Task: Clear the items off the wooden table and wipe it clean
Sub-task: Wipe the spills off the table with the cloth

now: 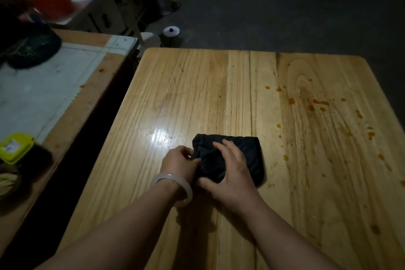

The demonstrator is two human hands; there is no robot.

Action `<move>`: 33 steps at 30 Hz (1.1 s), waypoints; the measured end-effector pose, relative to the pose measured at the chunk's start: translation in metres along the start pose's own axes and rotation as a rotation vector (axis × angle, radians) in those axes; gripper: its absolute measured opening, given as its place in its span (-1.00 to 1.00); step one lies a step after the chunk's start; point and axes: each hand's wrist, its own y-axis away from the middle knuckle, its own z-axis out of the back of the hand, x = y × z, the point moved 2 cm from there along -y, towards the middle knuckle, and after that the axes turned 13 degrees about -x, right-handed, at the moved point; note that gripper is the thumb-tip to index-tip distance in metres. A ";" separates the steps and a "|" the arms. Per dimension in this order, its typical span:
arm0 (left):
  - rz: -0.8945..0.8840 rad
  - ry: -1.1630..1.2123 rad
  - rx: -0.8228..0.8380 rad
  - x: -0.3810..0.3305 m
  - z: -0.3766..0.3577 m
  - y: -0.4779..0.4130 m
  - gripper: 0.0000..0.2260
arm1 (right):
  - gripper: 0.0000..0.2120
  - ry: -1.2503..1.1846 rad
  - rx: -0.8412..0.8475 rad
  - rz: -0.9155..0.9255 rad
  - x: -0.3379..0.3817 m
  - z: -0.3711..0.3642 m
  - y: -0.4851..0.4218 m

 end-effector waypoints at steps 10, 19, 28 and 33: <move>-0.335 -0.049 -0.238 -0.038 0.044 0.036 -0.79 | -0.68 -0.041 -0.252 0.028 0.015 0.031 0.002; -0.296 0.267 -0.402 -0.058 0.077 0.029 -0.73 | -0.77 -1.039 0.018 -0.125 0.055 0.075 -0.013; 0.059 0.910 0.199 -0.061 0.065 0.054 -0.76 | -0.69 -0.813 0.215 -0.014 0.081 0.070 -0.012; 0.132 0.926 0.403 -0.061 0.062 0.058 -0.44 | -0.76 -0.400 -0.039 0.101 0.080 0.069 -0.009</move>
